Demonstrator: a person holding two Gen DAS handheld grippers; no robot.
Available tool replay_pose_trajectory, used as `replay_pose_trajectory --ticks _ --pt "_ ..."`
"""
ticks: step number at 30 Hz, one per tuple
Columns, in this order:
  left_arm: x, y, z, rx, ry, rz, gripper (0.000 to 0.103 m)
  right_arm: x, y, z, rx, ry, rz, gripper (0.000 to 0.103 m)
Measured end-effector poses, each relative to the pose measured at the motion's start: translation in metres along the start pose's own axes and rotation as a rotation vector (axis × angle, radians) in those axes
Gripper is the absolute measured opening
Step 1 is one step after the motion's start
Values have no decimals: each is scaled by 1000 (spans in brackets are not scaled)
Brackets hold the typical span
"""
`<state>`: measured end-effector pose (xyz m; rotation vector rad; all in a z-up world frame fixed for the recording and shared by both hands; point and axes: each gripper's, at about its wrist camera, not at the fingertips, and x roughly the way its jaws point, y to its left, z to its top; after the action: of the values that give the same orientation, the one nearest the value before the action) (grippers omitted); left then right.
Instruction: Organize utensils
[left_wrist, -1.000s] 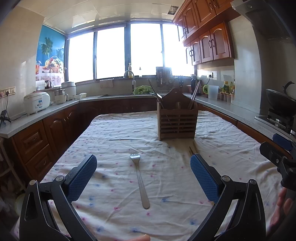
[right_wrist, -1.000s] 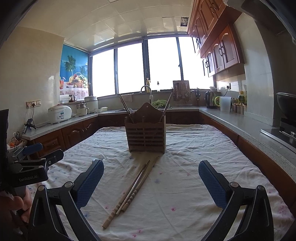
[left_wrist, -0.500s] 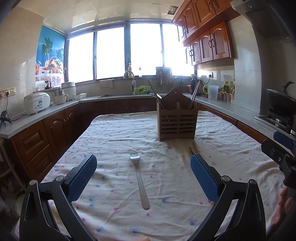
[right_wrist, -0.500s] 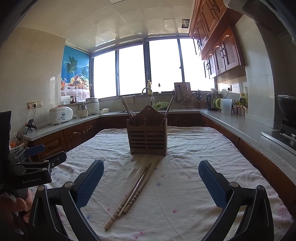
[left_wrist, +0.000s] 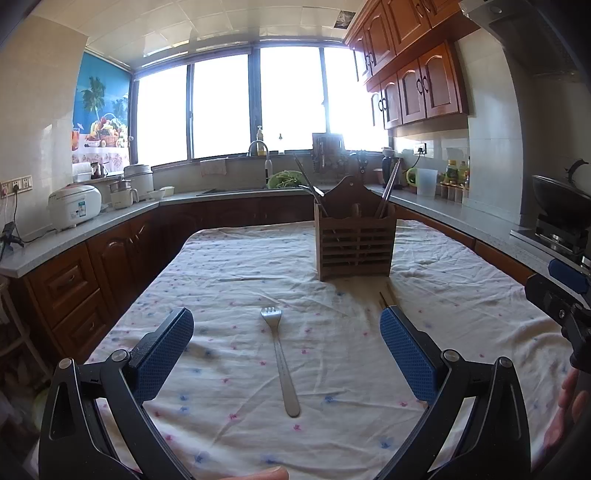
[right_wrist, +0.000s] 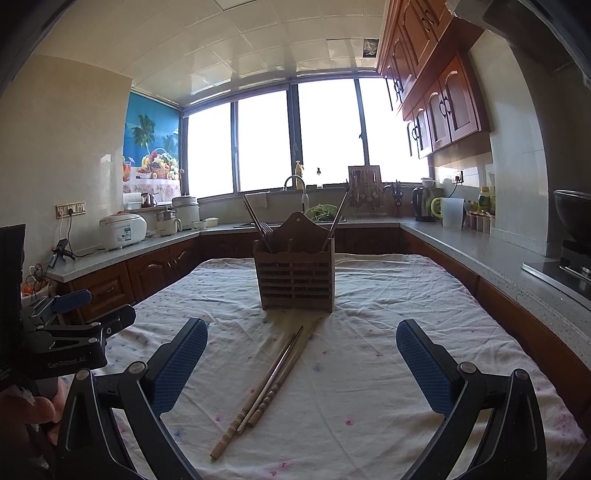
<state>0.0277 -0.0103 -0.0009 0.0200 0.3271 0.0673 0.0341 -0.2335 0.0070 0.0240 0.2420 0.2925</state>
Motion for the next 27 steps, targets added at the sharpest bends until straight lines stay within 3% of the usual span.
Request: replay_pose_trajectory --ticks 27 --pt "-1 1 2 11 2 2 103 -3 2 0 0 -4 7 103"
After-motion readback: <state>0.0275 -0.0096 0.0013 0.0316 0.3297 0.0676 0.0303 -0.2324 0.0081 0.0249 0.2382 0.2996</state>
